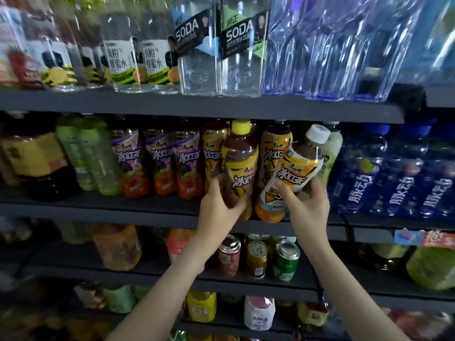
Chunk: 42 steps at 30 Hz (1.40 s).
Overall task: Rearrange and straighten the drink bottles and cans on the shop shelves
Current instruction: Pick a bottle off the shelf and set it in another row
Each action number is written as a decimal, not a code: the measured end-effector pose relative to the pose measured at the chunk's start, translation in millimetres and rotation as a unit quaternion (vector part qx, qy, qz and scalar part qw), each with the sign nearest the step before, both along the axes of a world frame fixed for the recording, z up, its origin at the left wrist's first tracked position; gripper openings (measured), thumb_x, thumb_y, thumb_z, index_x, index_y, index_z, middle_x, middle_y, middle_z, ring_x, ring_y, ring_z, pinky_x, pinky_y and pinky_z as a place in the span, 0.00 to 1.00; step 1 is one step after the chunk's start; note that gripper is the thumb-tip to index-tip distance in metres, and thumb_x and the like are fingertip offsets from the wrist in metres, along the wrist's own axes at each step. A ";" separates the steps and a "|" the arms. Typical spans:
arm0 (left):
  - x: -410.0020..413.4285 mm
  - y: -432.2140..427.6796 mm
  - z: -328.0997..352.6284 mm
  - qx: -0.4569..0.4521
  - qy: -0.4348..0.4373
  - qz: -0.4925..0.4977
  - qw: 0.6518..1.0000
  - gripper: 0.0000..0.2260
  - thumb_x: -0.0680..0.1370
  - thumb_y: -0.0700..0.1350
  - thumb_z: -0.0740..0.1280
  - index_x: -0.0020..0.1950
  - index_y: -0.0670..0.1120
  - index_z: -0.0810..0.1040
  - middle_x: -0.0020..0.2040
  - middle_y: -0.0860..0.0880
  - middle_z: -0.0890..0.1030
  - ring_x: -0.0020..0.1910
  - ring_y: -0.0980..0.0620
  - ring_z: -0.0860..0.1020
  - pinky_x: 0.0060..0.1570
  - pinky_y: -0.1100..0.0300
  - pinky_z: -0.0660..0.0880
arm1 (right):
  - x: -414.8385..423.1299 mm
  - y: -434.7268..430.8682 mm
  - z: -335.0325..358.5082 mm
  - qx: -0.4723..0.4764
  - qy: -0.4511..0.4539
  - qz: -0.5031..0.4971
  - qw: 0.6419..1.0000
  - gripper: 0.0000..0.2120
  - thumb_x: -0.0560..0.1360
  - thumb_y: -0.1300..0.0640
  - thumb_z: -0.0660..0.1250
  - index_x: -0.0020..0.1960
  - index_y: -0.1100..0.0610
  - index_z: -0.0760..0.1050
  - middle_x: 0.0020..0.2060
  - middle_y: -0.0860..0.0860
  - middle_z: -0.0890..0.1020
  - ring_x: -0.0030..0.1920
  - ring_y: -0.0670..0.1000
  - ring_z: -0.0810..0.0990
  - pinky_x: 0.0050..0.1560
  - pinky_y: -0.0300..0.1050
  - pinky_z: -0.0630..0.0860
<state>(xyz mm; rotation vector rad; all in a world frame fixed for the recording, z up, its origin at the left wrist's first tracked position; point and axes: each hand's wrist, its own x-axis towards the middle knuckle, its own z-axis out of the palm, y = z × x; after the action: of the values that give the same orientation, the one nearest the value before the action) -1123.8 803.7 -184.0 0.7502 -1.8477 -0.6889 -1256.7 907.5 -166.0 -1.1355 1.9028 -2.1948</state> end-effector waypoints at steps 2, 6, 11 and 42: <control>11.2 0.8 -7.3 -0.001 0.028 -0.020 0.999 0.27 0.71 0.44 0.76 0.66 0.40 0.69 0.57 0.49 0.79 0.57 0.55 0.78 0.52 0.74 0.72 | 6.0 0.0 0.1 -0.005 -0.011 -0.011 1.000 0.11 0.70 0.50 0.75 0.50 0.46 0.77 0.51 0.50 0.80 0.54 0.48 0.78 0.54 0.52 0.79; 35.7 -2.6 -9.7 0.004 0.069 -0.036 0.997 0.28 0.73 0.44 0.72 0.69 0.40 0.66 0.56 0.53 0.78 0.55 0.68 0.75 0.53 0.75 0.70 | 18.9 -7.8 -2.3 -0.004 -0.026 -0.007 1.000 0.13 0.70 0.51 0.76 0.51 0.49 0.77 0.51 0.51 0.79 0.54 0.48 0.78 0.53 0.47 0.79; 59.3 -15.9 12.0 0.008 0.089 -0.042 0.995 0.27 0.73 0.43 0.72 0.69 0.45 0.67 0.54 0.63 0.75 0.52 0.76 0.73 0.50 0.77 0.71 | 36.5 -37.9 7.0 0.077 0.021 -0.021 0.997 0.15 0.71 0.49 0.75 0.53 0.54 0.77 0.48 0.46 0.78 0.49 0.41 0.76 0.45 0.31 0.73; 70.6 -25.2 11.4 0.063 0.011 -0.050 0.997 0.27 0.71 0.43 0.75 0.68 0.42 0.71 0.50 0.60 0.74 0.51 0.62 0.73 0.42 0.84 0.65 | 41.2 -75.1 -6.3 0.179 0.082 -0.094 0.976 0.36 0.70 0.53 0.75 0.72 0.59 0.63 0.63 0.54 0.71 0.64 0.55 0.69 0.63 0.51 0.70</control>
<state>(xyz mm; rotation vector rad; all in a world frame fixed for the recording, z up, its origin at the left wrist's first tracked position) -1053.3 778.6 -172.6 0.7310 -1.8439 -0.8821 -1215.5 832.4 -172.3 -1.1388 2.4396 -1.7682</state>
